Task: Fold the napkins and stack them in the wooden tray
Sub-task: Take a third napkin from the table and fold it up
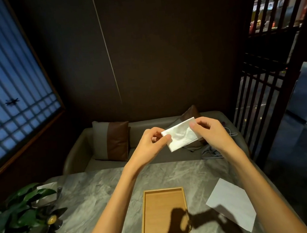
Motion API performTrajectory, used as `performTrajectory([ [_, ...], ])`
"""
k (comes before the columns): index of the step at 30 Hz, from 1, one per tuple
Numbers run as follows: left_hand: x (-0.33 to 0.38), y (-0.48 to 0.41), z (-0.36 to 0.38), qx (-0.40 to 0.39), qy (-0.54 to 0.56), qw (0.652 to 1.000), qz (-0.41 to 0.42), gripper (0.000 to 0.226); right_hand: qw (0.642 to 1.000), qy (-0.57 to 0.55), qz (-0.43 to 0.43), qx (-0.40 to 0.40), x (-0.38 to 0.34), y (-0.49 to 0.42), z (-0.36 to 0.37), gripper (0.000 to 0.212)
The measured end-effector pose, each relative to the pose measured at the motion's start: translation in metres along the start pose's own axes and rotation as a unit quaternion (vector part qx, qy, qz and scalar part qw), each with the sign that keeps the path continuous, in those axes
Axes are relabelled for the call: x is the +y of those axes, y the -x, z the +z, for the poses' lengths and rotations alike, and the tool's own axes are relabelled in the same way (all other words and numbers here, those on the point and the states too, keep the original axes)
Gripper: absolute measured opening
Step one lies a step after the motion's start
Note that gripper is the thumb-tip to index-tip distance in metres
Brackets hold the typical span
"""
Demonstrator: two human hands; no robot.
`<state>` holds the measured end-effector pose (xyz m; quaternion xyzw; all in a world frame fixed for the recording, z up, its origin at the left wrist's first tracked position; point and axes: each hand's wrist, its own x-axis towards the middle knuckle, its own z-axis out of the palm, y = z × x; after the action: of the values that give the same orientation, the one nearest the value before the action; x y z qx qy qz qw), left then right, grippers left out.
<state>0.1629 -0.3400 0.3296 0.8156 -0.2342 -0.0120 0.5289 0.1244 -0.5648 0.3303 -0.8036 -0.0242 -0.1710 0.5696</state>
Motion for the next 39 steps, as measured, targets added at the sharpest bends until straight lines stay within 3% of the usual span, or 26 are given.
performTrajectory([
  [3, -0.002, 0.002, 0.005, 0.0, 0.011, 1.0, 0.014, 0.015, 1.0, -0.017, 0.015, 0.004, -0.002, 0.002, 0.003, 0.02],
  [7, -0.002, 0.006, 0.019, 0.125, -0.094, 0.981, 0.112, 0.015, 0.99, 0.061, 0.076, 0.107, -0.005, 0.002, 0.01, 0.034],
  [10, -0.003, 0.008, 0.03, 0.157, -0.284, 0.912, 0.252, 0.014, 0.975, -0.152, 0.162, 0.023, -0.018, 0.003, 0.023, 0.045],
  [12, -0.002, 0.009, 0.037, 0.146, -0.329, 0.894, 0.268, 0.015, 0.973, -0.167, 0.161, -0.003, -0.02, 0.004, 0.029, 0.045],
  [14, -0.003, 0.016, 0.043, 0.125, -0.276, 0.921, 0.246, 0.017, 0.985, -0.116, 0.123, 0.019, -0.016, 0.006, 0.031, 0.047],
  [16, -0.009, 0.027, 0.05, 0.124, -0.249, 0.926, 0.253, 0.056, 0.99, -0.1, 0.078, 0.056, -0.015, 0.007, 0.03, 0.039],
  [17, -0.013, 0.029, 0.05, 0.145, -0.197, 0.942, 0.231, 0.07, 0.991, -0.102, 0.061, 0.063, -0.012, 0.006, 0.028, 0.045],
  [19, -0.003, 0.029, 0.041, 0.161, 0.006, 0.98, 0.114, 0.074, 0.993, -0.102, 0.026, 0.057, -0.009, 0.007, 0.024, 0.068],
  [21, 0.005, 0.019, 0.031, 0.114, 0.183, 0.976, 0.013, 0.078, 0.992, -0.119, 0.0, 0.045, -0.007, 0.008, 0.021, 0.073],
  [22, 0.008, 0.017, 0.026, 0.096, 0.212, 0.973, 0.002, 0.08, 0.991, -0.129, -0.007, 0.045, -0.007, 0.009, 0.021, 0.068],
  [25, 0.009, 0.016, 0.025, 0.082, 0.175, 0.978, 0.078, 0.076, 0.992, -0.108, -0.034, 0.063, -0.008, 0.011, 0.022, 0.039],
  [28, 0.009, 0.015, 0.028, 0.119, 0.147, 0.978, 0.084, 0.043, 0.995, -0.073, -0.048, 0.04, -0.01, 0.015, 0.028, 0.026],
  [30, 0.006, 0.014, 0.029, 0.137, 0.144, 0.978, 0.064, 0.03, 0.997, -0.06, -0.039, 0.025, -0.01, 0.016, 0.031, 0.03],
  [33, 0.0, 0.014, 0.026, 0.133, 0.125, 0.982, 0.042, 0.031, 0.998, -0.04, -0.037, -0.008, -0.008, 0.015, 0.03, 0.038],
  [39, -0.014, 0.014, 0.01, 0.037, 0.082, 0.996, 0.019, 0.058, 0.997, -0.044, -0.031, -0.055, -0.004, 0.017, 0.033, 0.058],
])
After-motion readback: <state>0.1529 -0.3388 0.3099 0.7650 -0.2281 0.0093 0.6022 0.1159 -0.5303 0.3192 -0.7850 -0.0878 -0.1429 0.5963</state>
